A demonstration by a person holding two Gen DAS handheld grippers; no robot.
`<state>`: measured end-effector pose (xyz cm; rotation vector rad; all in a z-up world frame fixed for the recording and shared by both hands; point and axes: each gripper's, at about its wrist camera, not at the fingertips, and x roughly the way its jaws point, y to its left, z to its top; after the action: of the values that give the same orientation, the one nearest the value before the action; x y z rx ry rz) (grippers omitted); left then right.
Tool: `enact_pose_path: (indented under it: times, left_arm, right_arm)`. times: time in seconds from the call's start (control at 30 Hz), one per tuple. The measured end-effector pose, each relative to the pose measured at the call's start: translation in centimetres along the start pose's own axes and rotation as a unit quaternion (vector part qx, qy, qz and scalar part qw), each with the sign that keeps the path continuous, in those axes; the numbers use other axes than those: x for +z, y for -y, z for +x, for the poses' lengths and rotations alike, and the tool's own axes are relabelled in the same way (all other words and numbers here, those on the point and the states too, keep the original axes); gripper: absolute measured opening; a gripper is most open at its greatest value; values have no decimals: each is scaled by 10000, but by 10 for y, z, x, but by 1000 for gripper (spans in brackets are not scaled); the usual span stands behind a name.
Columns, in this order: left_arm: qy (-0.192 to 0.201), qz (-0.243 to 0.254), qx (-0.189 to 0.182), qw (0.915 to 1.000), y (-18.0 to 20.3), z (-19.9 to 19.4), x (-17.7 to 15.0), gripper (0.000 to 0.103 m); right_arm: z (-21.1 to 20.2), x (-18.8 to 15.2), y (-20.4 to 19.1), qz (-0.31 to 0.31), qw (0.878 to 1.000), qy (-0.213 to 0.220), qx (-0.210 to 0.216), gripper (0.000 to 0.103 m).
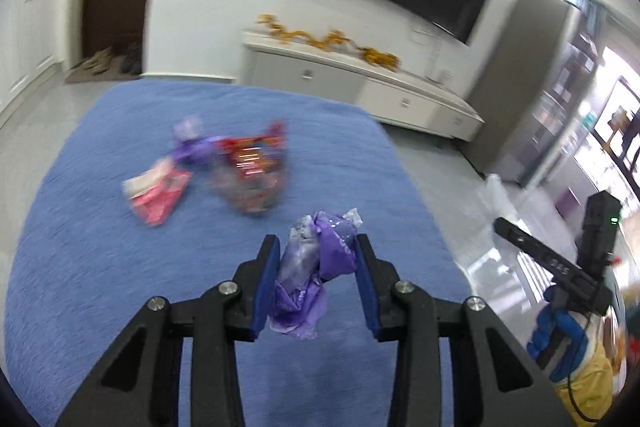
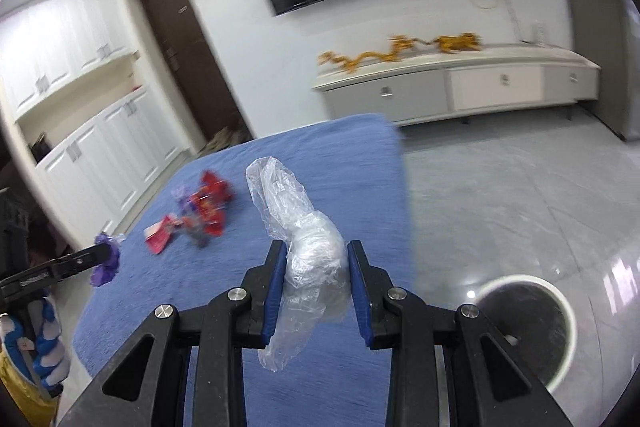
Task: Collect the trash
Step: 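Carry both items over the trash bin and open both tools to drop them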
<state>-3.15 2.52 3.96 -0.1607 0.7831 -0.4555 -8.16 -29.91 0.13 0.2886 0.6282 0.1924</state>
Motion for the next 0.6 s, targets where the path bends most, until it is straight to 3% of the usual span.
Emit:
enact_pose_path:
  times: [0.13, 0.3, 0.4, 0.6]
  left_arm:
    - [-171, 547, -348, 9977, 67, 31, 11, 35]
    - [-619, 1256, -812, 9868, 163, 98, 13, 35]
    - [-986, 1518, -1050, 9779, 216, 143, 8, 36]
    - [-1654, 1691, -1328, 9625, 282, 223, -5, 38]
  right_arm:
    - [-17, -9, 58, 503, 9978, 93, -414, 29]
    - [-23, -32, 132, 1142, 9893, 27, -913, 29]
    - [-23, -49, 172, 1516, 9817, -65, -1152, 29]
    - [-7, -81, 236, 2106, 9667, -372, -1410, 31]
